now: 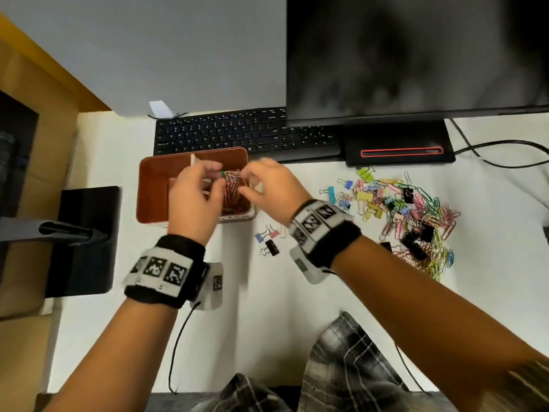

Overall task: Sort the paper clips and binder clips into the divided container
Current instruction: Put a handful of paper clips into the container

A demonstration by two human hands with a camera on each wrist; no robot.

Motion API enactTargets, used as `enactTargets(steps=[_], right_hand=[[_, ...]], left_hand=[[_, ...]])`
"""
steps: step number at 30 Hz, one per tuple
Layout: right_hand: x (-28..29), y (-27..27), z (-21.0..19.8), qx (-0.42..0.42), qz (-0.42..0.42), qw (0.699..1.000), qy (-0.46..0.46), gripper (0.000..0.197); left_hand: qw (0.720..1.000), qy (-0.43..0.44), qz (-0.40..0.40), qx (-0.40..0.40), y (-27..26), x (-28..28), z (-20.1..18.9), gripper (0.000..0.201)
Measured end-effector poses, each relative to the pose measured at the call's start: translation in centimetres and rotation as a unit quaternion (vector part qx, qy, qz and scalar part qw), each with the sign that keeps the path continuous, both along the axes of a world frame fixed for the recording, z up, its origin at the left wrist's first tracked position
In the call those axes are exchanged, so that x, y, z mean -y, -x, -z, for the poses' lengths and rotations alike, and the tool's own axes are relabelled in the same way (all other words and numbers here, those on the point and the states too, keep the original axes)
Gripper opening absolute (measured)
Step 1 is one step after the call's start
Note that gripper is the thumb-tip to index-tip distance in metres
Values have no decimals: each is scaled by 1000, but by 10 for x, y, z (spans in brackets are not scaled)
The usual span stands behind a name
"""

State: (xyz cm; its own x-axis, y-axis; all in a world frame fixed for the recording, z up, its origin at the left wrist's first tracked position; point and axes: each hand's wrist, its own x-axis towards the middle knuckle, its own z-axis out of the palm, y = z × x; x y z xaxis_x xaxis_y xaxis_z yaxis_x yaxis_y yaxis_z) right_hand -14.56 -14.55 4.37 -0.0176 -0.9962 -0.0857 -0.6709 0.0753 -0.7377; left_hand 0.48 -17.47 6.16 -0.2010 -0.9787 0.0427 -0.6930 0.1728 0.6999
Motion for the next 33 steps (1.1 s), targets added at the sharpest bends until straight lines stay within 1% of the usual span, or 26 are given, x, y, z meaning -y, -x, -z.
enactTargets(steps=[2, 5, 7, 8, 10, 14, 18, 23, 26, 29, 33], right_hand=[[-25, 28, 16, -17, 35, 999, -11, 17], [-57, 78, 39, -56, 105, 991, -63, 17], [-64, 107, 50, -87, 140, 983, -84, 20], [-64, 117, 53, -89, 151, 980, -95, 21], [-58, 132, 59, -84, 155, 977, -121, 21], [-53, 135, 71, -123, 97, 972, -177, 33], [-70, 137, 78, -111, 108, 973, -174, 35], [-85, 141, 82, -131, 96, 973, -166, 22], [-87, 145, 79, -134, 82, 972, -174, 20], [-90, 149, 74, -160, 77, 967, -181, 24], [-80, 146, 69, -166, 59, 972, -156, 36]], left_hand=[[997, -8, 70, -10, 19, -25, 5, 20], [981, -87, 176, 2, 54, -59, 26, 21], [972, -109, 209, 12, 78, -69, 44, 23], [969, -117, 217, 25, 88, -69, 51, 24], [964, -142, 216, 60, 109, -68, 63, 26], [957, -156, 204, 131, 134, -63, 79, 31], [953, -148, 199, 175, 138, -62, 95, 31], [956, -121, 202, 176, 136, -64, 103, 24], [957, -124, 194, 175, 137, -62, 99, 23], [956, -137, 187, 179, 138, -59, 96, 22], [952, -156, 185, 187, 139, -54, 96, 18]])
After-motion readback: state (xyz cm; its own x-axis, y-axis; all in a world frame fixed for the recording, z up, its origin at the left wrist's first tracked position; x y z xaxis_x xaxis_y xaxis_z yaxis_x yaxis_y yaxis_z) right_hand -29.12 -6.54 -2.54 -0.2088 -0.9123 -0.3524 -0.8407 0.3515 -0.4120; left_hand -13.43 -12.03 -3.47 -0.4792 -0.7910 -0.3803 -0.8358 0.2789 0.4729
